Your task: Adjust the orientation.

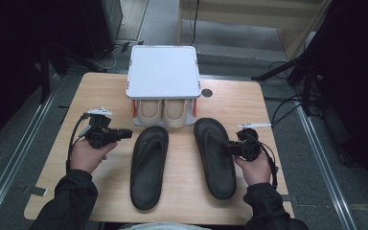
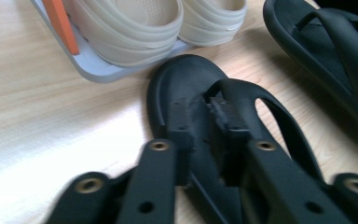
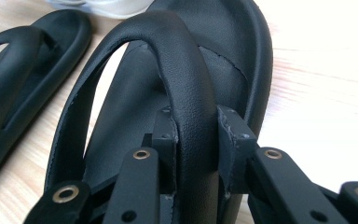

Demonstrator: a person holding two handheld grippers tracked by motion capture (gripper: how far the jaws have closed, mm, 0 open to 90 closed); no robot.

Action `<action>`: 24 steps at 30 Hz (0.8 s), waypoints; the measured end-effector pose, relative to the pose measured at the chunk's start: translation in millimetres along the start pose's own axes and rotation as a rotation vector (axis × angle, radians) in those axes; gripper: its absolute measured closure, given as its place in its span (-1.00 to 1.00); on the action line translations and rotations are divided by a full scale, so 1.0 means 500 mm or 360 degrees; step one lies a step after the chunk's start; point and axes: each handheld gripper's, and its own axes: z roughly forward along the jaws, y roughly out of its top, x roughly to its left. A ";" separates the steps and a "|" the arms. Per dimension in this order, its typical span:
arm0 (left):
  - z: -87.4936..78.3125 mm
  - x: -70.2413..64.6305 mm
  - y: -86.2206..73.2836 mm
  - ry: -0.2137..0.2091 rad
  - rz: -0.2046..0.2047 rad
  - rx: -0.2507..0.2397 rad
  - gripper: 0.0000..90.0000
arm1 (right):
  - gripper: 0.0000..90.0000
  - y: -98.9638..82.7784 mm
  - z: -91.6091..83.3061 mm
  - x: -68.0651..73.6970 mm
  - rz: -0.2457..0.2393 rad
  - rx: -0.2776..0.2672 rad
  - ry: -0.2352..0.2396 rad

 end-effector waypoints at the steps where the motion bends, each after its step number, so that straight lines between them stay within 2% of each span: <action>1: 0.004 0.001 -0.001 0.0001 0.0010 0.0023 0.90 | 0.59 -0.002 0.003 0.007 -0.0001 0.0000 0.0000; 3: 0.014 0.004 -0.004 -0.0017 0.0020 0.0065 0.99 | 0.59 -0.004 0.008 0.016 -0.0004 0.0009 0.0012; 5: 0.026 0.007 -0.007 -0.0027 0.0023 0.0104 1.00 | 0.59 -0.007 0.015 0.026 -0.0009 0.0019 0.0028; 6: 0.034 0.012 -0.009 -0.0053 0.0024 0.0124 1.00 | 0.59 -0.010 0.023 0.036 -0.0017 0.0027 0.0038; 9: 0.043 0.017 -0.012 -0.0065 0.0019 0.0140 1.00 | 0.59 -0.012 0.032 0.043 -0.0019 0.0037 0.0052; 14: 0.054 0.023 -0.025 -0.0046 -0.0003 0.0174 1.00 | 0.59 -0.017 0.057 0.065 -0.0046 0.0089 0.0074; 22: 0.082 0.018 -0.032 -0.0030 0.0046 0.0305 1.00 | 0.58 -0.022 0.079 0.079 -0.0076 0.0110 0.0077; 24: 0.083 0.011 -0.033 -0.0039 0.0078 0.0290 1.00 | 0.58 -0.022 0.082 0.082 -0.0072 0.0114 0.0080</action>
